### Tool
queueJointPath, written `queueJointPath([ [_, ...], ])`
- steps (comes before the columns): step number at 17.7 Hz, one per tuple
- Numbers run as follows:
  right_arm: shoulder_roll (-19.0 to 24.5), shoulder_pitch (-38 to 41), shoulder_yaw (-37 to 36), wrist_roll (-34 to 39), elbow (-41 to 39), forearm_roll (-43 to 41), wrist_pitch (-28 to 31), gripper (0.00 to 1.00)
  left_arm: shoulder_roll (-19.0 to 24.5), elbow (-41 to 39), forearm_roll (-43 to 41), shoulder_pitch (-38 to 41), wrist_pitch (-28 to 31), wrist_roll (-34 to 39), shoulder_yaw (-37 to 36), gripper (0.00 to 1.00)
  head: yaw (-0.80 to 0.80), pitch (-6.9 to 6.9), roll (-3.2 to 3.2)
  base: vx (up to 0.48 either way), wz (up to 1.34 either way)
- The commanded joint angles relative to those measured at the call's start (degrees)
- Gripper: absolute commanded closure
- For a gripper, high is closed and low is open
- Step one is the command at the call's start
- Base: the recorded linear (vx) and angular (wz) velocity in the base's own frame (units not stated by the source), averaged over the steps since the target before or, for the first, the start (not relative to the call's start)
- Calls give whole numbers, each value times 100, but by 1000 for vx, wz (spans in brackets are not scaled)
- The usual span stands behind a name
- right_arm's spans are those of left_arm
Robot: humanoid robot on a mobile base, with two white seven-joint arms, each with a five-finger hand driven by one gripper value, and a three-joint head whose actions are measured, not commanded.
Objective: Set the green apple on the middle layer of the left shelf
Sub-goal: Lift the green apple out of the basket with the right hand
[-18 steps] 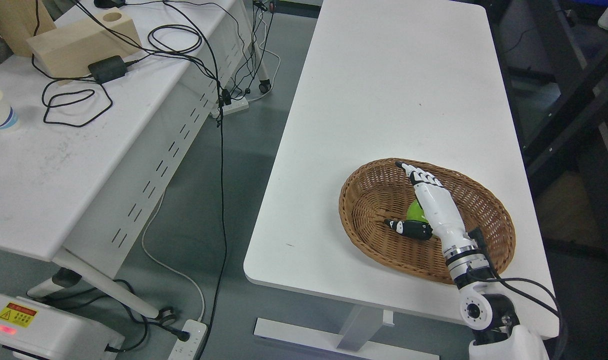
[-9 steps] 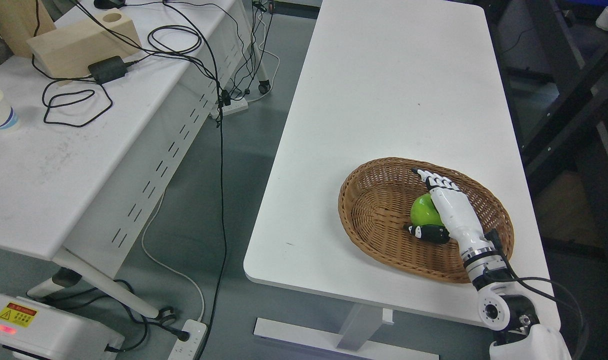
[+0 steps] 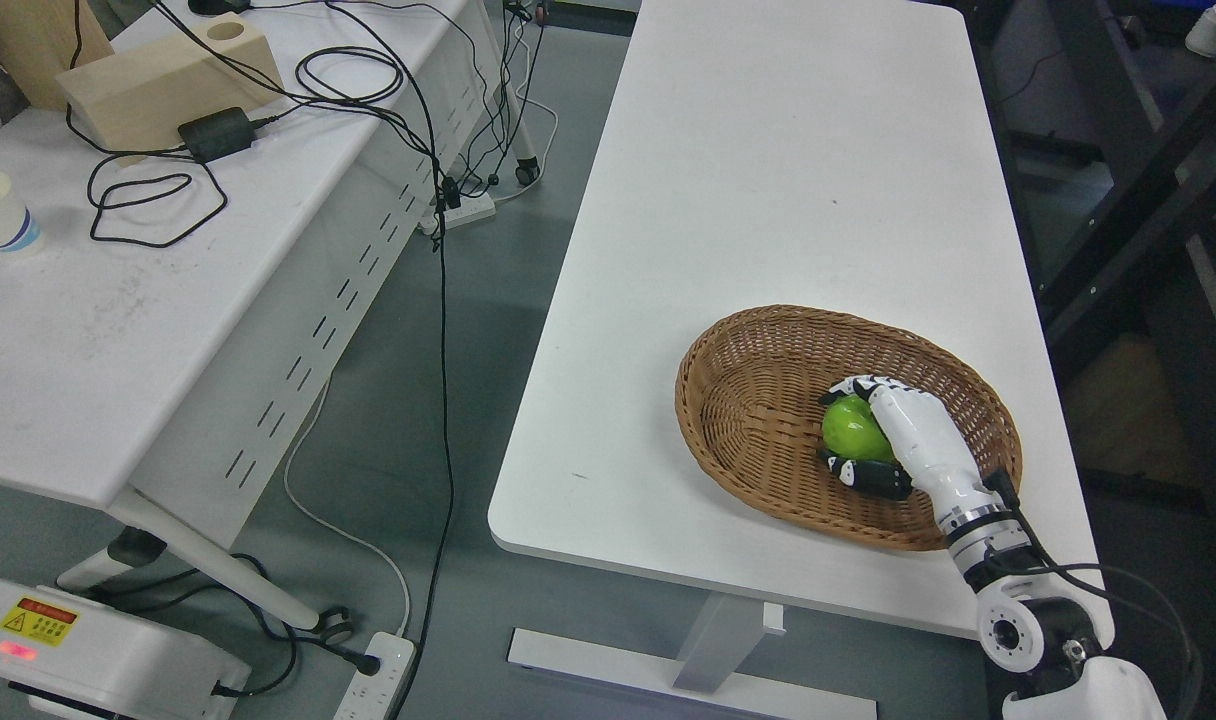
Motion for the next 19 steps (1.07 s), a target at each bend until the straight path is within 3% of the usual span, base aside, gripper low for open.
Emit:
queueJointPath([
  [1,-47,31,-357,142,46,-384,-161,99,100,0,0,0,-1,0,0,0,0,0,0,-34,0],
  [7,480,-92,-1657,107,-15,-2124,-127,98,100,0,0,0,-1,0,0,0,0,0,0,-38,-1],
  [10,480,-66,-1957,107,-59,-2844,-21,98,100,0,0,0,-1,0,0,0,0,0,0,-40,-2],
  [19,770,13,-2344,116,-349,-3295,-21,98,100,0,0,0,-1,0,0,0,0,0,0,-28,-23],
])
